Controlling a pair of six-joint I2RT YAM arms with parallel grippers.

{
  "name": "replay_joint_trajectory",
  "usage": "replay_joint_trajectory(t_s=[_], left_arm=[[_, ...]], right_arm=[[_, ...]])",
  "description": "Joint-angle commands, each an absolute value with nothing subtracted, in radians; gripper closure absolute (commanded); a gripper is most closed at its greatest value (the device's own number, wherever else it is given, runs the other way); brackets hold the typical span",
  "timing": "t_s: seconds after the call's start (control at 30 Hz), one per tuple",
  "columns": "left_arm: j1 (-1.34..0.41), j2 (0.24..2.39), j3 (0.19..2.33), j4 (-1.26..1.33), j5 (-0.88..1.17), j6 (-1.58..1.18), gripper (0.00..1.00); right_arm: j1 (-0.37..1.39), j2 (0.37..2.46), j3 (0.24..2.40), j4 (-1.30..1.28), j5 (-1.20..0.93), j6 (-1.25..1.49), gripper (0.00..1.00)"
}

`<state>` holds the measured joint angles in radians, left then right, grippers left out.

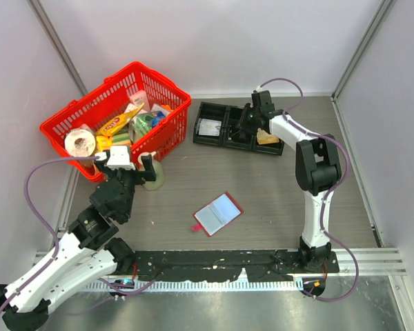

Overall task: Take the credit cards out of the card holder
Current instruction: Place the credit card in the storage box.

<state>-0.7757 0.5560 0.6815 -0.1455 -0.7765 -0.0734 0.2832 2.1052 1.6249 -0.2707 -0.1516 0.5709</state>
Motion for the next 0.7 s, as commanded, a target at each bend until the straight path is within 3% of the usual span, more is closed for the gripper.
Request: replay_joint_trajectory(t_s=[0.0, 0.1, 0.3, 0.43, 0.5, 0.67], left_arm=[[-0.769, 0.564, 0.684, -0.086, -0.769, -0.075, 0.00], [-0.764, 0.574, 0.689, -0.097, -0.750, -0.084, 0.01], [-0.762, 0.603, 0.709, -0.133, -0.706, -0.112, 0.00], [-0.762, 0.669, 0.748, -0.202, -0.634, -0.138, 0.00], [-0.762, 0.727, 0.790, -0.271, -0.605, -0.175, 0.00], [-0.762, 0.847, 0.903, -0.477, -0.456, -0.332, 0.00]], right_arm=[[0.288, 2.042, 1.672, -0.311, -0.066, 0.548, 0.61], [0.288, 1.973, 1.643, -0.345, -0.014, 0.502, 0.47], [0.313, 1.783, 1.540, -0.399, 0.054, 0.407, 0.31], [0.394, 1.634, 1.441, -0.431, 0.093, 0.328, 0.29], [0.448, 1.553, 1.361, -0.423, 0.106, 0.316, 0.22], [0.623, 1.366, 1.156, -0.387, 0.147, 0.292, 0.21]])
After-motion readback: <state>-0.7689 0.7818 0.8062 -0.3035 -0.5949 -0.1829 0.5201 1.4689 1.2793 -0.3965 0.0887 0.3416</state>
